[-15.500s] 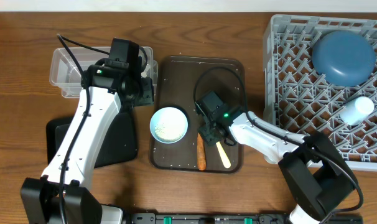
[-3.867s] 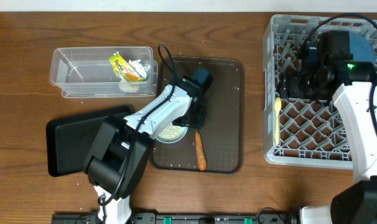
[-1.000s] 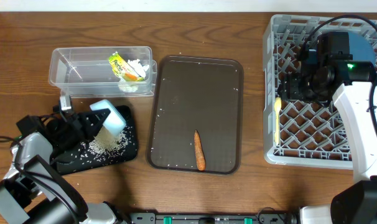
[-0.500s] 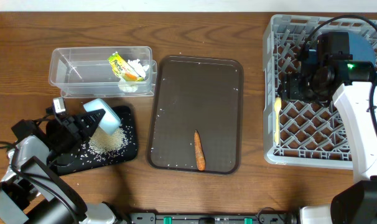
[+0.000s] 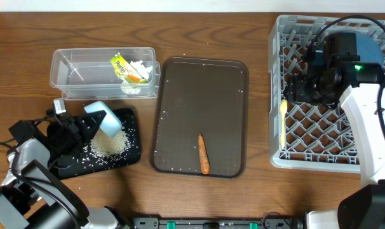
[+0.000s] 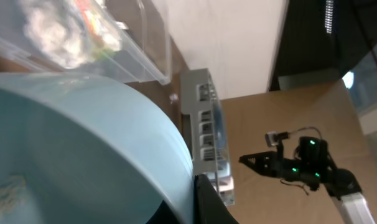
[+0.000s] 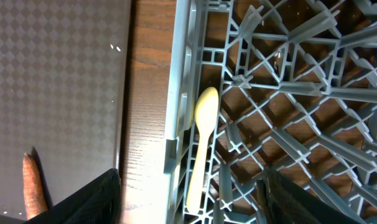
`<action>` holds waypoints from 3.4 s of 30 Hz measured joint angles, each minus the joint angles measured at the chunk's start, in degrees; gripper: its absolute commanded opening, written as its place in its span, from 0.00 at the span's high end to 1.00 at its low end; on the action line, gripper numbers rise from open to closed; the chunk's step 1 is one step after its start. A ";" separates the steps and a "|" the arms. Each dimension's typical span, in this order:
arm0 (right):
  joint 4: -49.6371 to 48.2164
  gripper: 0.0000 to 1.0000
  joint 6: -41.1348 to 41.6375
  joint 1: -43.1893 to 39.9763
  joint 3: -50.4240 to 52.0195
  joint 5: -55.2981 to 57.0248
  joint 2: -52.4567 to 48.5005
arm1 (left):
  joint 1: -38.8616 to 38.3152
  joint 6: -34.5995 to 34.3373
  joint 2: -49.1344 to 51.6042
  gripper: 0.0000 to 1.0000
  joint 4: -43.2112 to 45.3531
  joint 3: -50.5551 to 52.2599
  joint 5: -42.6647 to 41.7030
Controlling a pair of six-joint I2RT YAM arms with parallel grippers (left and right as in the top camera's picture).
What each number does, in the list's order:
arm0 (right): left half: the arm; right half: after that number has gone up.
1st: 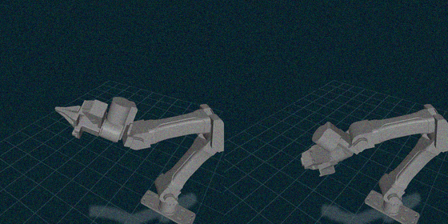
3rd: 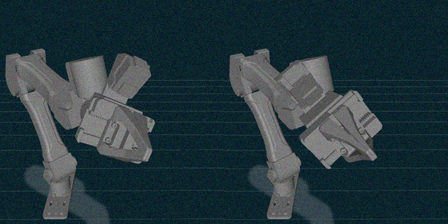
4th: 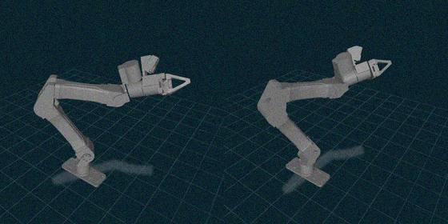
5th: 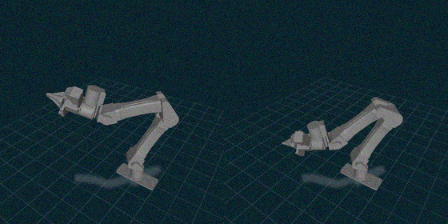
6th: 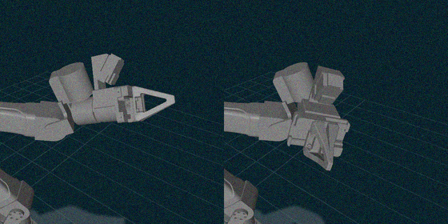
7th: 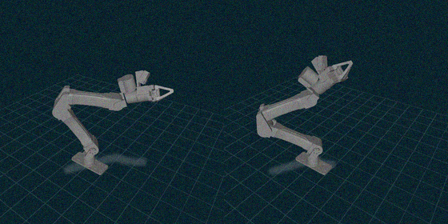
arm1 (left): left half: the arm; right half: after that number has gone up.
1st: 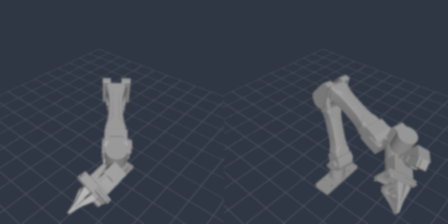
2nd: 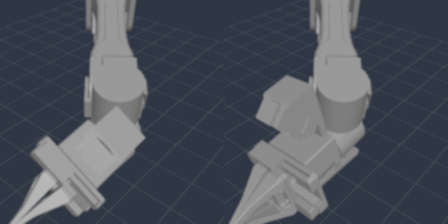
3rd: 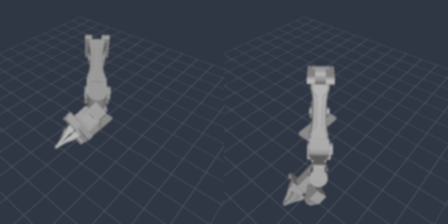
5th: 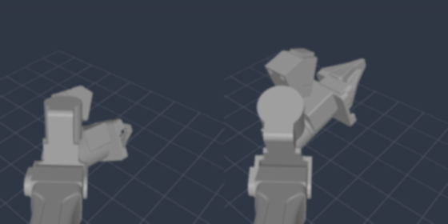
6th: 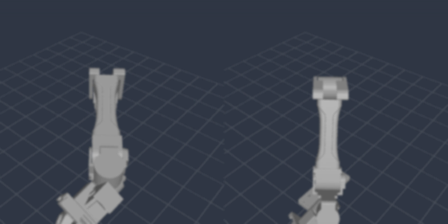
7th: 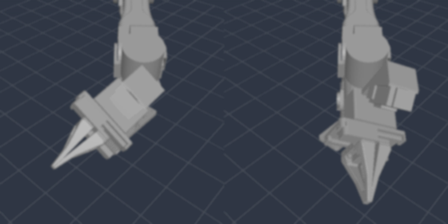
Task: Sort waste into correct bins and load items into the dishwasher rack
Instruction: 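Tip the bowl with the left gripper to pour rice onto the black tray, then carry the emptied bowl with the left gripper onto the brown tray, then reach the right gripper to the bowl and grasp its rim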
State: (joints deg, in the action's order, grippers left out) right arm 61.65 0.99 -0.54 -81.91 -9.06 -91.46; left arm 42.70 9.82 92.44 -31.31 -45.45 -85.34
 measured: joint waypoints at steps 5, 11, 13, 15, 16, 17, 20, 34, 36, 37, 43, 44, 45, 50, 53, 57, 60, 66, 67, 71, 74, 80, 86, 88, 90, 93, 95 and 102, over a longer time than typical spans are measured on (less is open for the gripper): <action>-0.02 0.31 0.00 0.00 0.00 0.02 0.00 | -0.04 -2.08 0.00 0.94 0.37 0.00 -1.31; -0.02 0.30 0.00 0.00 0.00 0.00 0.00 | -0.28 -5.03 -0.02 0.94 1.38 0.00 -0.83; -0.07 0.30 0.00 0.00 0.00 0.02 0.00 | -0.59 -4.98 -0.02 0.94 1.86 0.00 -1.36; -0.04 0.31 0.00 0.00 0.00 0.00 0.00 | -0.81 -5.40 -0.02 0.94 2.03 0.00 -1.33; -0.07 0.31 0.00 0.00 0.00 0.00 0.00 | -0.85 -5.60 -0.02 0.94 2.03 0.00 -1.49; -0.04 0.31 0.00 0.00 0.00 0.00 0.00 | -0.92 -5.77 -0.02 0.94 2.05 0.00 -1.73; -0.22 0.30 0.00 0.00 0.00 0.02 0.00 | -1.75 -6.51 -0.13 0.94 2.03 0.00 -2.23; -0.59 0.31 0.00 0.00 0.00 0.00 0.00 | -29.46 -15.67 -13.38 0.94 3.28 -6.58 17.70; -0.59 0.31 0.00 0.00 0.00 0.02 0.00 | -36.52 -17.33 -14.34 0.94 5.81 -8.48 25.42; -0.61 0.32 0.00 0.00 0.00 0.02 0.00 | -40.54 -17.86 -14.47 0.94 7.56 -9.09 30.01; -0.59 0.32 0.00 0.00 0.00 0.00 0.00 | -58.62 -19.65 -11.34 0.93 17.33 -9.42 51.76; -0.61 0.32 0.00 0.00 0.00 0.00 0.00 | -61.29 -19.78 -9.79 0.93 19.58 -9.42 54.90; -0.63 0.32 0.00 0.00 0.00 0.00 0.00 | -63.14 -19.78 -8.48 0.93 21.31 -9.42 57.16; -0.63 0.32 0.00 0.00 0.00 -0.07 0.00 | -70.40 -19.67 0.46 0.93 31.74 -9.44 64.02; -0.63 0.32 0.00 0.00 0.00 -0.13 0.00 | -72.57 -19.63 5.92 0.93 36.63 -9.44 65.90; -0.61 0.32 0.00 0.00 0.00 -0.15 0.00 | -73.66 -19.63 9.86 0.90 38.66 -9.44 66.69; -0.61 0.32 0.00 0.00 0.00 -0.15 0.00 | -73.79 -19.43 10.10 0.85 39.32 -9.44 67.30; -0.59 0.31 0.02 0.00 0.00 -0.15 0.00 | -73.68 -19.02 9.97 0.62 38.82 -9.44 67.67; -0.61 0.31 0.00 0.00 0.00 -0.15 0.00 | -73.53 -19.08 9.68 0.62 37.90 -9.44 67.67; -0.55 0.30 0.00 0.00 0.00 -0.15 0.00 | -71.71 -19.04 5.44 0.62 29.49 -9.38 67.78; -0.98 0.30 0.00 0.00 0.00 -0.15 0.00 | -68.52 -19.04 -0.76 0.62 21.57 -9.35 67.76; -6.93 0.38 0.00 0.02 0.02 -3.69 0.00 | -58.53 -19.04 -11.37 0.62 6.45 -9.51 68.00; -18.05 0.37 0.28 3.80 0.00 -9.79 -0.50 | -49.46 -19.04 -16.13 0.61 -1.75 -9.51 68.19; -20.98 0.37 0.33 6.56 -0.02 -10.49 -1.60 | -47.58 -19.04 -16.39 0.61 -3.02 -9.51 68.22; -22.88 0.37 0.66 9.46 -0.02 -10.78 -3.50 | -46.25 -19.04 -16.39 0.61 -3.89 -9.51 68.22; -25.66 0.43 1.57 13.09 -0.02 -11.02 -7.69 | -45.44 -19.04 -16.39 0.60 -4.59 -9.51 68.19; -27.47 0.52 2.10 15.02 -0.02 -11.17 -10.99 | -45.38 -19.04 -16.39 0.60 -4.66 -9.51 68.17; -32.85 0.64 7.48 19.41 -0.02 -9.97 -21.22 | -45.38 -19.04 -16.39 0.59 -4.70 -9.51 68.17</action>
State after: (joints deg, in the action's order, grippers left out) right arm 28.80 8.47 18.87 -81.93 -19.03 -112.68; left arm -2.68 -9.21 76.05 -36.01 -54.96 -17.17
